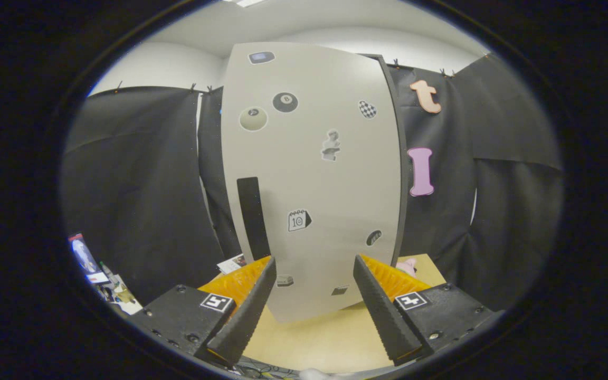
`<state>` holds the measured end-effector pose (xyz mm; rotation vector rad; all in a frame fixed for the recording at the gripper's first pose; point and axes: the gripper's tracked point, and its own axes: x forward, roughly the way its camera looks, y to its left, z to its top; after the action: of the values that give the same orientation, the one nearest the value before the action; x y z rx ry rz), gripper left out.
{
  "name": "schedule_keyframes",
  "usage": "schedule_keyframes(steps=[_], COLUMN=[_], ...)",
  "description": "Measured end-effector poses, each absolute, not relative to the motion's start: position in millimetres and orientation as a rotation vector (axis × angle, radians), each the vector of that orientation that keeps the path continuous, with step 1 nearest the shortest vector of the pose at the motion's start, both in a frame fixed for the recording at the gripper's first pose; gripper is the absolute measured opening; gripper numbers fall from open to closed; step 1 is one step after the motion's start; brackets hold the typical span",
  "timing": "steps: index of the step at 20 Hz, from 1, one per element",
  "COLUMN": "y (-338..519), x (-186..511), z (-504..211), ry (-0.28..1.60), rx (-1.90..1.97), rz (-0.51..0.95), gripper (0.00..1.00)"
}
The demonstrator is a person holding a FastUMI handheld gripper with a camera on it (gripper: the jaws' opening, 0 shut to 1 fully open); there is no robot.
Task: Open the shoe cabinet door, grab the shoes and put them into the shoe cabinet, then close the shoe cabinet door.
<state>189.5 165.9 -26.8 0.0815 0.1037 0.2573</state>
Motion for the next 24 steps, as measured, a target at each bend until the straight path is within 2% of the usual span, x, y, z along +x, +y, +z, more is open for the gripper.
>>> schedule_keyframes(steps=[10, 14, 24], y=[139, 114, 97], x=[122, 90, 42], z=[45, 42, 34], ry=[-0.036, -0.052, -0.051], rx=[0.032, 0.047, 0.07], rz=[0.145, 0.051, -0.026], gripper=[0.98, 0.98, 0.98])
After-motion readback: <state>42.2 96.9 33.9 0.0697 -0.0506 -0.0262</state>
